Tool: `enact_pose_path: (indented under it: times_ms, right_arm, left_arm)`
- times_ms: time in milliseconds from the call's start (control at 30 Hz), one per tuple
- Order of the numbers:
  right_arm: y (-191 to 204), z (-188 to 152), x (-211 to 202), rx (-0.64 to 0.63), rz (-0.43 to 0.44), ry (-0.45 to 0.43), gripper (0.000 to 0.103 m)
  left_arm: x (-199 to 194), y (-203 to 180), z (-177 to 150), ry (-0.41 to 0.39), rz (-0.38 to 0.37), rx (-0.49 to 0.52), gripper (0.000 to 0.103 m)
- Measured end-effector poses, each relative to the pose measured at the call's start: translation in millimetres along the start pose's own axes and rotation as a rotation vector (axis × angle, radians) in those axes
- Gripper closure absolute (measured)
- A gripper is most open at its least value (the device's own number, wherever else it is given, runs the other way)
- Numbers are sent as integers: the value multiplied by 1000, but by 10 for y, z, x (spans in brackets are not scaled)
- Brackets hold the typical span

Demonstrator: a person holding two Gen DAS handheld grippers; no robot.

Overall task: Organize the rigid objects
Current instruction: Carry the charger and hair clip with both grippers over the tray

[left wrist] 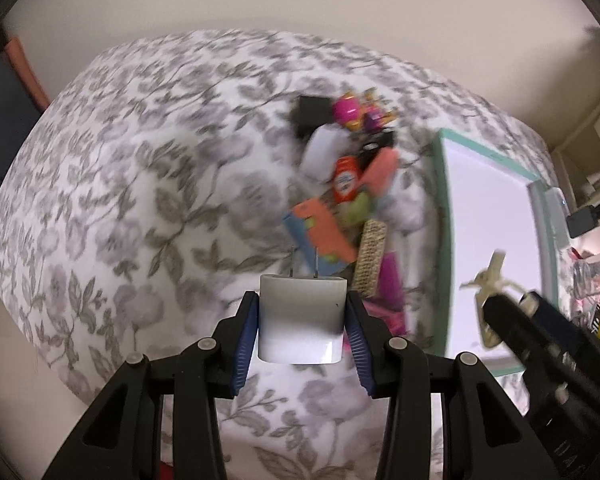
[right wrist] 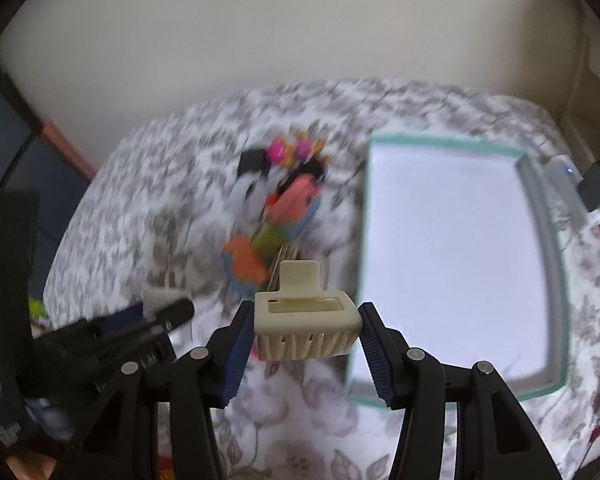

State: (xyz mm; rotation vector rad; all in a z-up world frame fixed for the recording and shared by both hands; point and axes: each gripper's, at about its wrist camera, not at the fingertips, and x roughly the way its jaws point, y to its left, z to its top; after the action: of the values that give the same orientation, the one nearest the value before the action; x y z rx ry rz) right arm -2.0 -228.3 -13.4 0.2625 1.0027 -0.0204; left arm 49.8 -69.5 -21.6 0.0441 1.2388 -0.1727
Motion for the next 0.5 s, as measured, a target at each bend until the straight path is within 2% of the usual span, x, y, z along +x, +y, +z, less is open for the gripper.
enact_pose_path:
  times_ms: [67, 233, 500]
  right_arm:
    - [-48, 94, -105, 11, -35, -39, 48]
    - [-304, 355, -294, 85, -55, -118, 48]
    - [-854, 681, -319, 210, -116, -156, 48]
  left_arm:
    - [-37, -128, 75, -11, -5, 23, 58]
    - [-109, -445, 292, -40, -34, 65, 58]
    - [-28, -992, 598, -61, -54, 123, 58]
